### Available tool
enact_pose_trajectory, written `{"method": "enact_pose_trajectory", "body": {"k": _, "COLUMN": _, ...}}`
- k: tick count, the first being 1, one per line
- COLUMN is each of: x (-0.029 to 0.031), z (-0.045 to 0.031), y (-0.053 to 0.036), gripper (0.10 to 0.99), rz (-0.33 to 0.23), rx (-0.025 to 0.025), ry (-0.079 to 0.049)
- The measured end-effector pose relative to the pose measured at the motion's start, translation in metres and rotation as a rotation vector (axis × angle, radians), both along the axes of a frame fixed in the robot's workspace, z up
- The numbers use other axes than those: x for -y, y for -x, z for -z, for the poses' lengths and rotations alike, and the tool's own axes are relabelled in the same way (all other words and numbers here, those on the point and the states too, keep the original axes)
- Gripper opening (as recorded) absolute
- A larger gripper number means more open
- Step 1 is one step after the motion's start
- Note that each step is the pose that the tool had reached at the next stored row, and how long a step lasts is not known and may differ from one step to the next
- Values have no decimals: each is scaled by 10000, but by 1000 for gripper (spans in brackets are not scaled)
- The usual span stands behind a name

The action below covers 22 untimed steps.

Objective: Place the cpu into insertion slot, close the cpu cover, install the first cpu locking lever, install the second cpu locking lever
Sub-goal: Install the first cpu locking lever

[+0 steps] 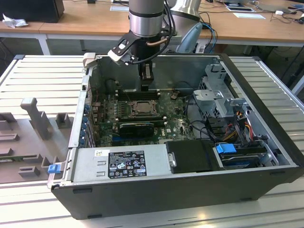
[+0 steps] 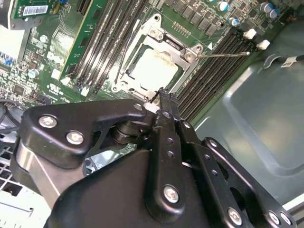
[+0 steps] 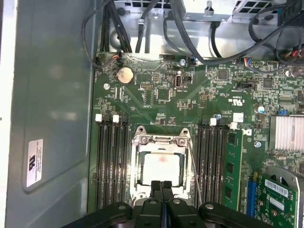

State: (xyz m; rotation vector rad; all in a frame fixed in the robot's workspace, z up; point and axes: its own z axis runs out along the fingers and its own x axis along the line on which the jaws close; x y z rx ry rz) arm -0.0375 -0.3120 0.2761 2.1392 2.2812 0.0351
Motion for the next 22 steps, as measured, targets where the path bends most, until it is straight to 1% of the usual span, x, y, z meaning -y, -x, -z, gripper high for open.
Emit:
{"method": "enact_pose_trajectory", "body": {"k": 4, "x": 0, "z": 0, "y": 0, "gripper": 106, "rz": -446, "rx": 0, "ry": 0}}
{"method": "enact_pose_trajectory", "body": {"k": 11, "x": 0, "z": 0, "y": 0, "gripper": 106, "rz": -969, "rx": 0, "ry": 0}}
{"method": "enact_pose_trajectory", "body": {"k": 13, "x": 0, "z": 0, "y": 0, "gripper": 106, "rz": -1262, "rx": 0, "ry": 0}}
{"method": "enact_pose_trajectory", "body": {"k": 19, "x": 0, "z": 0, "y": 0, "gripper": 106, "rz": -1659, "rx": 0, "ry": 0}}
{"method": "enact_pose_trajectory", "body": {"k": 22, "x": 0, "z": 0, "y": 0, "gripper": 106, "rz": -1975, "rx": 0, "ry": 1}}
